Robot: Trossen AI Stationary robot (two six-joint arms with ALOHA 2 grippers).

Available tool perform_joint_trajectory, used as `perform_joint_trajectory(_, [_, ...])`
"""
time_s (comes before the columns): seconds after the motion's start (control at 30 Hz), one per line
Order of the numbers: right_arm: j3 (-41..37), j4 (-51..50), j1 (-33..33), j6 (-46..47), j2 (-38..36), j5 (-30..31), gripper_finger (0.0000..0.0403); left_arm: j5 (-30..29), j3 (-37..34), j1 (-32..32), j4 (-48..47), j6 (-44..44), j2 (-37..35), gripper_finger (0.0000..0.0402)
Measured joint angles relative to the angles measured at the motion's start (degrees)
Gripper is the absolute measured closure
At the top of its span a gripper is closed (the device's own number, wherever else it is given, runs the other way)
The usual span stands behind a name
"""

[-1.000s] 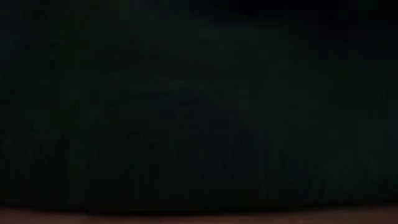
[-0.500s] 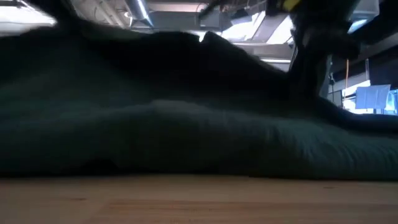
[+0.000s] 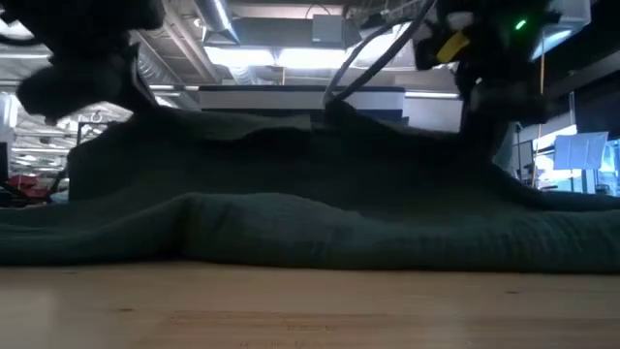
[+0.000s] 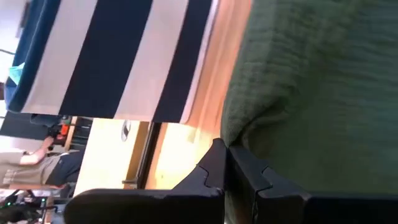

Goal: Fold Laundry from Bin

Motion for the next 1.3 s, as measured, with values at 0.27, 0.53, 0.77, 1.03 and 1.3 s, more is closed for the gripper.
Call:
perform_joint_trajectory(0.27, [-5.52,8.51,-5.28,-1.61,0.02,-1.75,0.0395,-2.80,-8.37,4.62,9.65,0.03,0.00,0.0400])
perform_joint_trajectory(0.53, [-7.74,13.96,-8.99,-0.21,0.12,-2.56,0.0380,-3.25,-12.65,8.74,17.72,7.01,0.00,0.0361])
perform_joint_trajectory(0.77, [-7.62,13.55,-11.93,1.50,0.13,-2.58,0.0290,-5.75,-12.91,10.95,17.89,13.26,0.00,0.0306])
perform_joint_trajectory(1.03, [0.34,-0.59,-13.01,1.64,0.12,-0.81,0.0228,-4.95,-10.05,8.61,13.32,17.96,0.02,0.0282])
perform_joint_trajectory(1.3, [4.08,-0.66,-12.06,0.58,-1.07,8.26,0.0226,-3.62,-8.15,3.62,12.49,16.70,-1.55,0.0282])
